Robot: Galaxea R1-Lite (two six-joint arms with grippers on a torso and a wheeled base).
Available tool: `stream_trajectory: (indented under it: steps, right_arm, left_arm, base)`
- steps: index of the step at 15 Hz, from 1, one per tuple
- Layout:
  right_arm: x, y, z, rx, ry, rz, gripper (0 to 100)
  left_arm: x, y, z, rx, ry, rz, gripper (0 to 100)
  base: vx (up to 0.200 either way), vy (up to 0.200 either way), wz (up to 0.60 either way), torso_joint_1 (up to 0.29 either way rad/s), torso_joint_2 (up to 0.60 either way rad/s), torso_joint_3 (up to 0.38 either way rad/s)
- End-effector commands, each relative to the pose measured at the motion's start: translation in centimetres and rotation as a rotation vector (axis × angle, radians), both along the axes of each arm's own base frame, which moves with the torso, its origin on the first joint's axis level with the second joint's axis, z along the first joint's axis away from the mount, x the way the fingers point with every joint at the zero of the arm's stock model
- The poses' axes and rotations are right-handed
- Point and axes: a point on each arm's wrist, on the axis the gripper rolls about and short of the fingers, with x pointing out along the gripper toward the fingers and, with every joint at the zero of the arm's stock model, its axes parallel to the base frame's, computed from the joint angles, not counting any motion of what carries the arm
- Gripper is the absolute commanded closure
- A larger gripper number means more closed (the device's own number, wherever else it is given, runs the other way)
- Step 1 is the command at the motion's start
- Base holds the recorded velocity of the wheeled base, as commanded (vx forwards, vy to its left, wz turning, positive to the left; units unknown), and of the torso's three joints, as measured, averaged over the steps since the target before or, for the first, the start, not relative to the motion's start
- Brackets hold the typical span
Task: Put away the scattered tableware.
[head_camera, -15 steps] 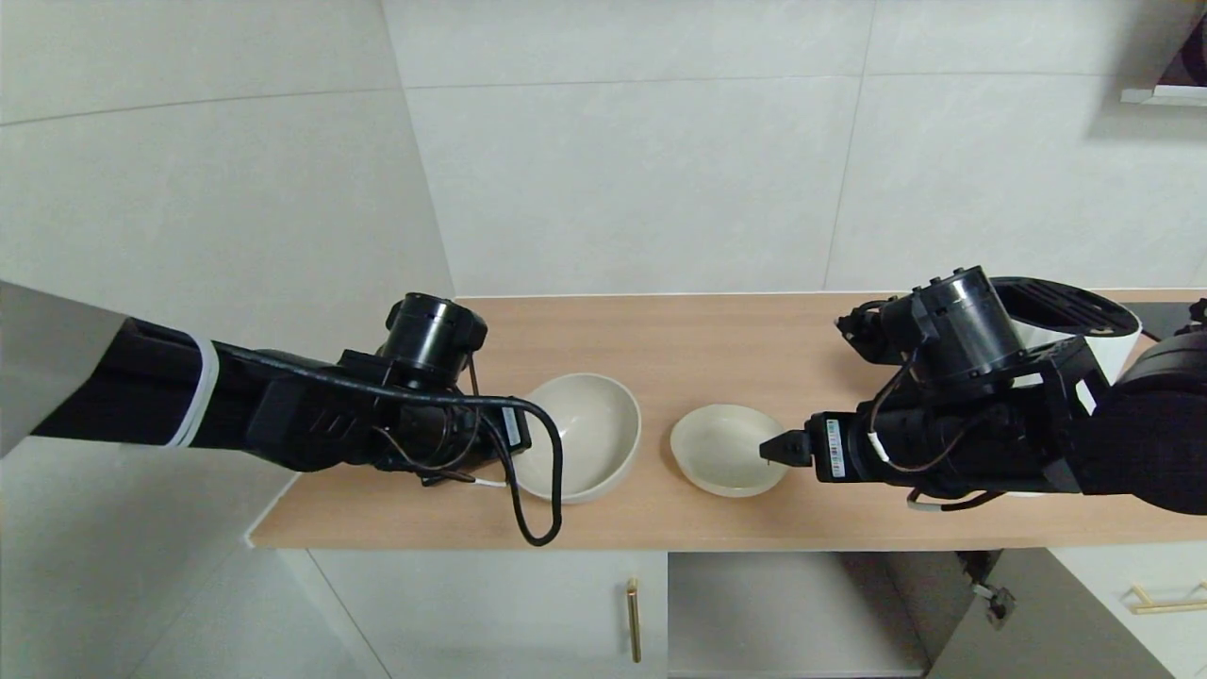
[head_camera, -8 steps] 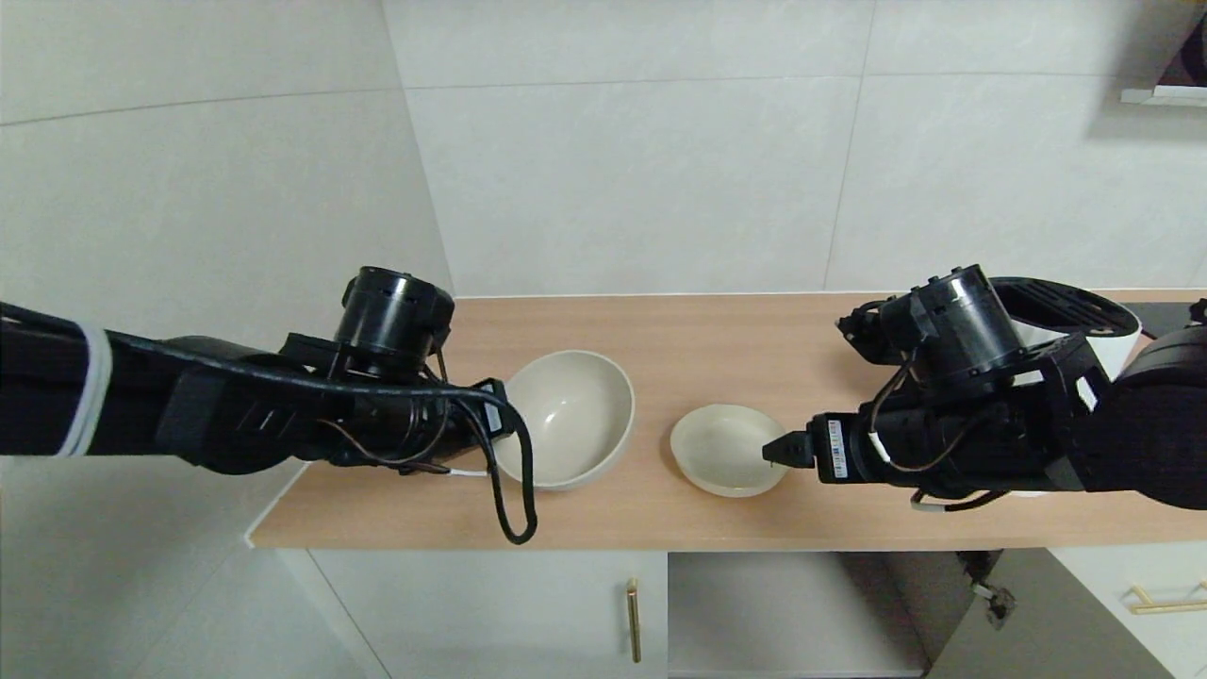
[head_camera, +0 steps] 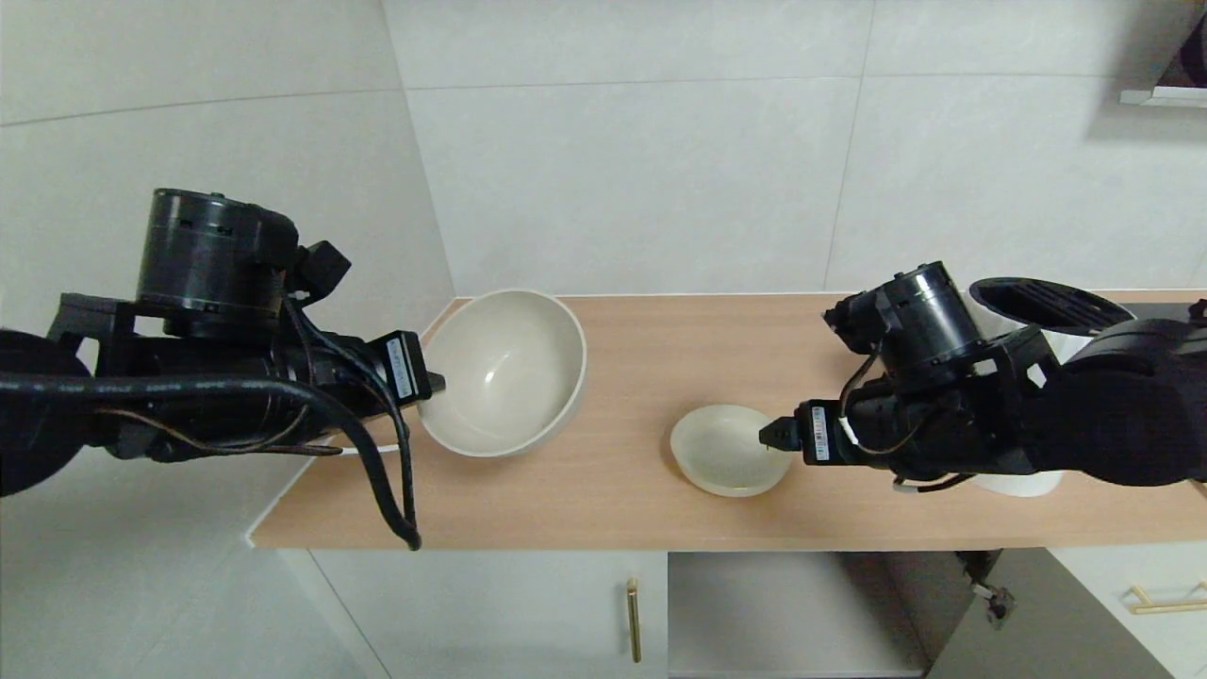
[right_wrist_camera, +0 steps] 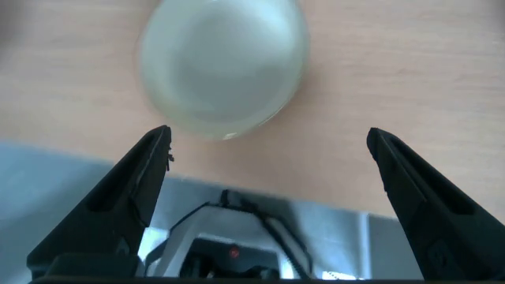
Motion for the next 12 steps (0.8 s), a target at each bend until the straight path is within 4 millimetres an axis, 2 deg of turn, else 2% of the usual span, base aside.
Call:
stream_trajectory:
  steps: [1,7,9,10,12]
  right_arm:
    - [1.2,0.8,-1.3,-0.022,0.022,-0.01,0]
    - [2.9,2.3,-4.4,-0.091,0.053,-0.09,0]
    - [4.6,3.1,-5.8,-0.082,0.058,-0.153,0]
    - [5.8,3.1,-6.7,-0.089,0.062,-0.186,0]
    - [6.8,2.7,-7.3,-0.089,0.065,-0.214,0]
  left_arm:
    - [-0.3,0.1,0.3,-0.004,-0.013,0.001,100]
    - [0.1,-0.4,-0.6,0.008,0.019,-0.013,100]
    - [-0.1,-0.9,-0.9,0.009,0.028,-0.032,100]
    - [-0.1,-1.1,-1.1,0.012,0.033,-0.038,100]
    - [0.0,-1.1,-1.1,0.012,0.035,-0.038,100]
  base:
    - [0.0,0.0,0.0,0.0,0.0,0.0]
    - [0.0,0.0,0.0,0.0,0.0,0.0]
    - [0.0,0.0,0.0,0.0,0.0,0.0]
    - [0.0,0.0,0.0,0.0,0.0,0.0]
    - [0.0,0.0,0.0,0.0,0.0,0.0]
